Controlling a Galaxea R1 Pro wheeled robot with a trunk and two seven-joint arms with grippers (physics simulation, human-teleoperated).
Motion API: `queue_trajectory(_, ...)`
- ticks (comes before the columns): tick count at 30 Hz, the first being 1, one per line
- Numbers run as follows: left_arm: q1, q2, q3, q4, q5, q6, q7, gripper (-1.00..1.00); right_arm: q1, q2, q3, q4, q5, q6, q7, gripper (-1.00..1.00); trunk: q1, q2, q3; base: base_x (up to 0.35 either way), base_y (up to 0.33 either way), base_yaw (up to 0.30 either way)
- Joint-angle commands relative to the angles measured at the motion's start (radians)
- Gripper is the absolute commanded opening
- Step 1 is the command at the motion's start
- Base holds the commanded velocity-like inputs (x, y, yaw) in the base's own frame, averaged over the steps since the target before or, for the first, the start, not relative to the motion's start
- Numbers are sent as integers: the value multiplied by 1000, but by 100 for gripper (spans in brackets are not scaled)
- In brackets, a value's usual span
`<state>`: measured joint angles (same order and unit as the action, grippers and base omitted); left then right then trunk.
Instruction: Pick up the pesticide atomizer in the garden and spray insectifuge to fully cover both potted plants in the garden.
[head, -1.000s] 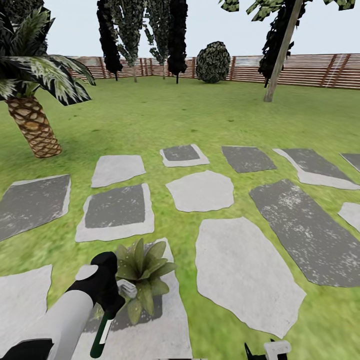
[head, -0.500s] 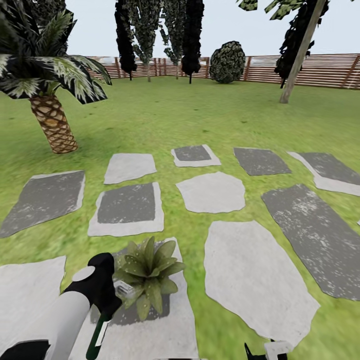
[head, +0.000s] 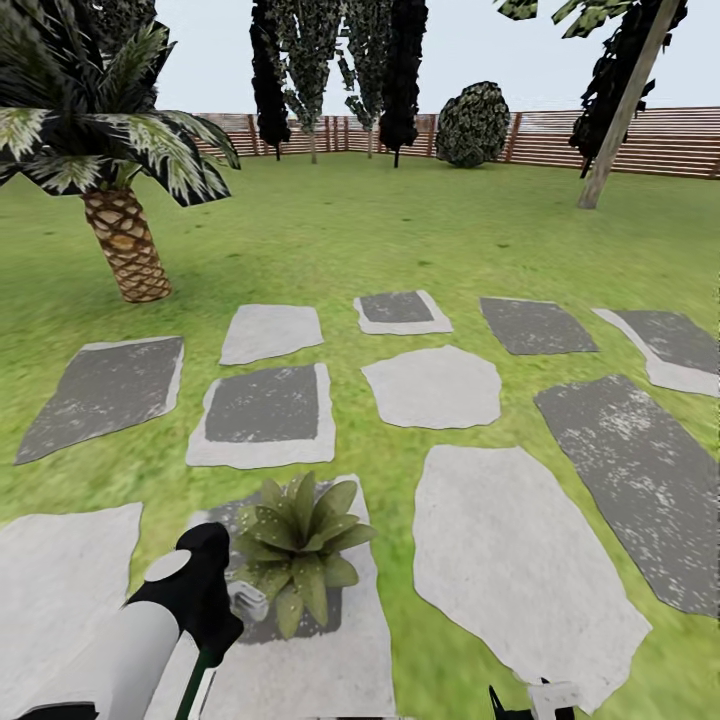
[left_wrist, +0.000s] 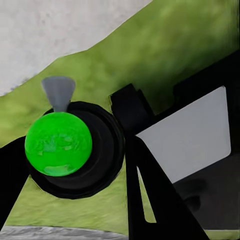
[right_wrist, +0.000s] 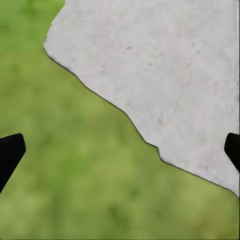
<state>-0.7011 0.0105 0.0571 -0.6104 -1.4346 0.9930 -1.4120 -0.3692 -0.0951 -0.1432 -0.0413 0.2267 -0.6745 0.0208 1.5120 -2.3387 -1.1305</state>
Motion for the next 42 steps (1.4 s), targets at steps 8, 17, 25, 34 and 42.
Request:
queue_trajectory(8, 0, -4, 3, -3, -10, 11, -7, -100, -1, 0, -9, 1, 8, -3, 2, 100, 0, 0, -1, 0, -268, 18)
queue_trajectory(17, -1, -4, 3, -3, -10, 12, -6, -100, -1, 0, -9, 1, 8, -3, 2, 100, 0, 0, -1, 21, -272, 246)
queue_trajectory(25, 0, 16, 4, -1, -11, 12, -6, -100, -1, 0, -9, 1, 8, -3, 2, 100, 0, 0, -1, 99, -188, 224)
queue_trajectory(34, -1, 13, -5, -5, -12, 10, 3, -100, -1, 0, -9, 0, 11, -3, 5, 100, 0, 0, -1, 13, -8, 8)
queue_trajectory(42, -8, 14, 1, -54, -12, 10, 6, -100, -1, 0, -7, 0, 11, -2, 5, 100, 0, 0, -1, 0, 0, 0)
